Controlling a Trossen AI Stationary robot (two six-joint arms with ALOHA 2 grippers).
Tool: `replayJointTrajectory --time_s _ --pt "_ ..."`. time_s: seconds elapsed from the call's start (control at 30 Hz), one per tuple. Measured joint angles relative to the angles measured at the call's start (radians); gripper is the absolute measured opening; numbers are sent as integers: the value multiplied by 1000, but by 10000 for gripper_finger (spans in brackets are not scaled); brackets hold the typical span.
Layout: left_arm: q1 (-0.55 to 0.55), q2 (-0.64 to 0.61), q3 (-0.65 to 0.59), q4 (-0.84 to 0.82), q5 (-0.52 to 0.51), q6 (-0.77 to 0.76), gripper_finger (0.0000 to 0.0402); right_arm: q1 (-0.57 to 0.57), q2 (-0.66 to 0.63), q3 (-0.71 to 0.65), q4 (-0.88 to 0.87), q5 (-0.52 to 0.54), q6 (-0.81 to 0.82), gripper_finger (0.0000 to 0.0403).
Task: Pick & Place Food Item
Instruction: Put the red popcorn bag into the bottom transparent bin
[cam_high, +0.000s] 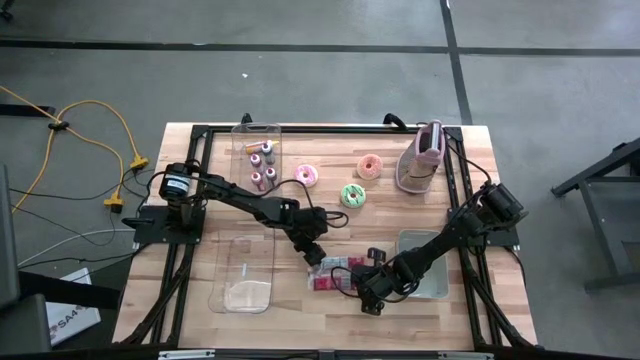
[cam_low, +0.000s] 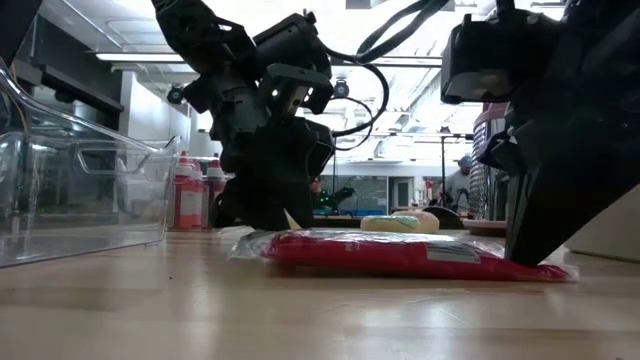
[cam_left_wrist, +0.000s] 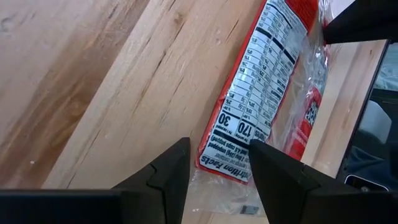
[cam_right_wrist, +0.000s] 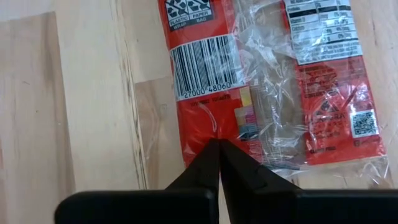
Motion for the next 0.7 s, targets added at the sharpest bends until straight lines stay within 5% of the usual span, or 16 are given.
replayJointTrajectory --time_s 0.33,0.7 --pt "-4 2 -1 -20 108 -15 161 0 0 -2 2 9 10 2" --pt "-3 2 -2 24 105 -9 161 -1 2 -5 23 33 10 2"
